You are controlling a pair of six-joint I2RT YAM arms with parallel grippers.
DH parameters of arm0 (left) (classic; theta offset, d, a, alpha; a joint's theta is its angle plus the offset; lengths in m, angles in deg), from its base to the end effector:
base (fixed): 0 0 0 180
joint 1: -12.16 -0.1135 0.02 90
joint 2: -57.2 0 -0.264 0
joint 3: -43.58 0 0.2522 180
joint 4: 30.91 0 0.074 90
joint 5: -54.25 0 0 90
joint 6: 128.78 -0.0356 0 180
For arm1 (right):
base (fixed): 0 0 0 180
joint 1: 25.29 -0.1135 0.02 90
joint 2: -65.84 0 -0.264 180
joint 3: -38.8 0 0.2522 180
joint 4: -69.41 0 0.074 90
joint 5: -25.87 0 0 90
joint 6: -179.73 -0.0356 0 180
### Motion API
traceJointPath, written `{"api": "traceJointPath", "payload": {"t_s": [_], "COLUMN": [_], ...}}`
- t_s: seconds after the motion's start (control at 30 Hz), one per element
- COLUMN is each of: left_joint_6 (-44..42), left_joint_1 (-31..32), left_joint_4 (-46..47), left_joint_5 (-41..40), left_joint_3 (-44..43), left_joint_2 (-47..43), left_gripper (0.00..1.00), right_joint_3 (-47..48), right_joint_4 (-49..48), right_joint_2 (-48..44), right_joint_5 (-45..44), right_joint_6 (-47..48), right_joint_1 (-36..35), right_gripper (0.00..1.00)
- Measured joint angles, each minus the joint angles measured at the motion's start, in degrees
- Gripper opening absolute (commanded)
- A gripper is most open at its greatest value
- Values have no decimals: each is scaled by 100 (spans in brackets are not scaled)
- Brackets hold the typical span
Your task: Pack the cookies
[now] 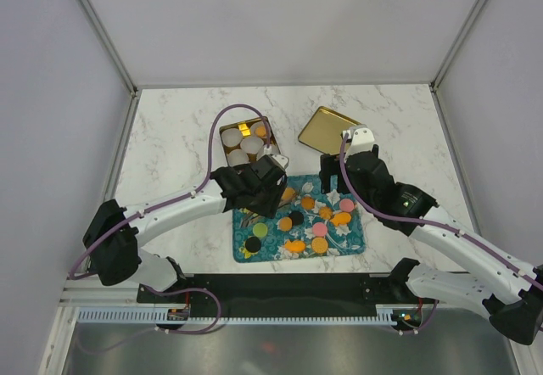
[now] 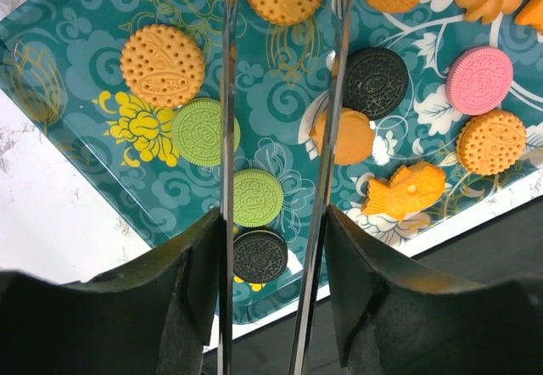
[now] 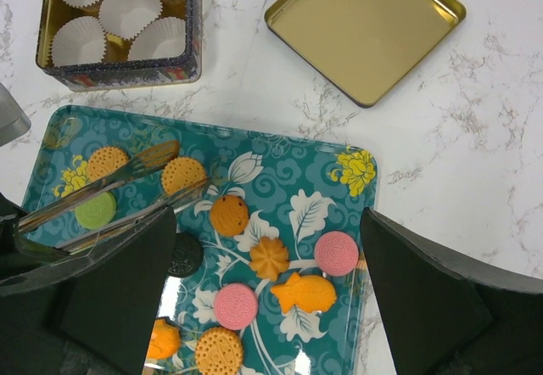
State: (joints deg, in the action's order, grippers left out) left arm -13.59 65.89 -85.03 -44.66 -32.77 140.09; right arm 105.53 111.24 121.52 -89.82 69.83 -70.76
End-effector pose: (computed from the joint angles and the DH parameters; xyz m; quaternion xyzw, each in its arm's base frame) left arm 0.1768 -0.2317 0.2516 0.2187 0.9396 -0.1024 0.2427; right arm 0.1581 0.1388 0.3256 -0.0805 0.8509 0.0975 0.5098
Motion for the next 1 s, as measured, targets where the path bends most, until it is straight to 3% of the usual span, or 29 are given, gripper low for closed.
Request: {"api": "traceJointPath", "payload": {"t_s": [0.3, 0.77, 1.0], "left_joint_6": [-2, -55, -127], "left_joint_1": [4, -11, -472], "left_joint_4": [-7, -280, -374], "left_joint_5": [-98, -177, -151], "left_joint_3": [0, -640, -1010], "left_joint_2": [-2, -256, -345], "left_gripper": [46, 47, 47], "right_joint_3": [0, 0, 0], "right_joint_4": [-2, 0, 2], "right_joint_2": [0, -90, -111], "right_joint_5": [35, 37, 37], "right_joint_6": [0, -2, -2], "right_joint_1": [0, 0, 2], "right_gripper": [98, 98, 98]}}
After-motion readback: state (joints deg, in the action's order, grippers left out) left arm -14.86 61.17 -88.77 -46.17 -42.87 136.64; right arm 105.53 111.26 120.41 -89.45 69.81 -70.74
